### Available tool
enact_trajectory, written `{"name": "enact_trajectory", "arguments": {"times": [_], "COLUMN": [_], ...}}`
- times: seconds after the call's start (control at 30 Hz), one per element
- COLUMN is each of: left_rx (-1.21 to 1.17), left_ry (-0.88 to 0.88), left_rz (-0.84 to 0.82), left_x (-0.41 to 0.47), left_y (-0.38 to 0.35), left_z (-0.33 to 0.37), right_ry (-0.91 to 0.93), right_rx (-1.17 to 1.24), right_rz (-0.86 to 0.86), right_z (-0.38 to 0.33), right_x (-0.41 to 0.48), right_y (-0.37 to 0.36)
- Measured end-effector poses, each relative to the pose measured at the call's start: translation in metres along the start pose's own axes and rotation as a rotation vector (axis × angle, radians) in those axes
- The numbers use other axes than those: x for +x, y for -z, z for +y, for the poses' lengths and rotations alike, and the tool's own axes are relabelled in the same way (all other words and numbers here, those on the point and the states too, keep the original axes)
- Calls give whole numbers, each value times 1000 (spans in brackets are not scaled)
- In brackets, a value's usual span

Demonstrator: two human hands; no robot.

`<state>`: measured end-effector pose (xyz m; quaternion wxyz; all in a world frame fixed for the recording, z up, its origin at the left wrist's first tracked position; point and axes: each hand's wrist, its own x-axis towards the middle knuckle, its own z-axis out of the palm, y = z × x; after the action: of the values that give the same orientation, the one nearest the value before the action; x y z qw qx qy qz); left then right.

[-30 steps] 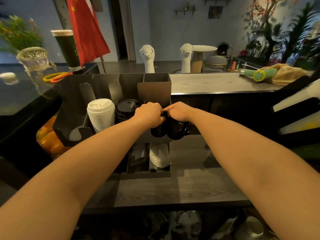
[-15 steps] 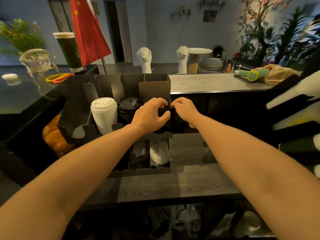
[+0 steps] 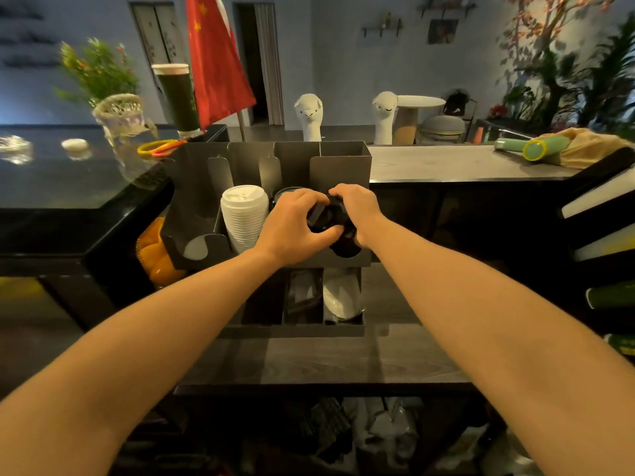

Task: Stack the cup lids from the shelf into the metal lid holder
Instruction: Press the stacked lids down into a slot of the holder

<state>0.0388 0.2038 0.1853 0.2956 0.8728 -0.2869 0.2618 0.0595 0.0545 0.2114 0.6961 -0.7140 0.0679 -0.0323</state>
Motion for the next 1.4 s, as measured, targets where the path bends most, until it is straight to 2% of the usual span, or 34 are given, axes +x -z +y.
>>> {"name": "enact_trajectory", "arguments": {"times": [0.17, 0.27, 0.4, 0.57, 0.8, 1.03, 1.4], "left_rx": [132, 234, 339, 549, 696, 801, 625], "left_ry": [59, 106, 163, 208, 168, 72, 176], "left_rz": [50, -14, -126, -330, -418, -438, -351], "left_x": [12, 28, 48, 63, 74, 73, 68], "left_y": [17, 23, 26, 19, 16, 12, 12], "left_z": [-31, -44, -51, -58, -61, -59, -58], "right_ry": [261, 428, 465, 393, 369, 316, 318], "right_rx": [-360, -617, -791, -879, -960, -1019, -964], "right_rz": [-17, -2, -24, 26, -1, -38, 14], "right_z": [-5, -8, -12, -9, -7, -10, -7], "right_x": [16, 31, 47, 64, 78, 85, 79], "right_y": [-12, -18, -29, -36, -37, -38, -39]}}
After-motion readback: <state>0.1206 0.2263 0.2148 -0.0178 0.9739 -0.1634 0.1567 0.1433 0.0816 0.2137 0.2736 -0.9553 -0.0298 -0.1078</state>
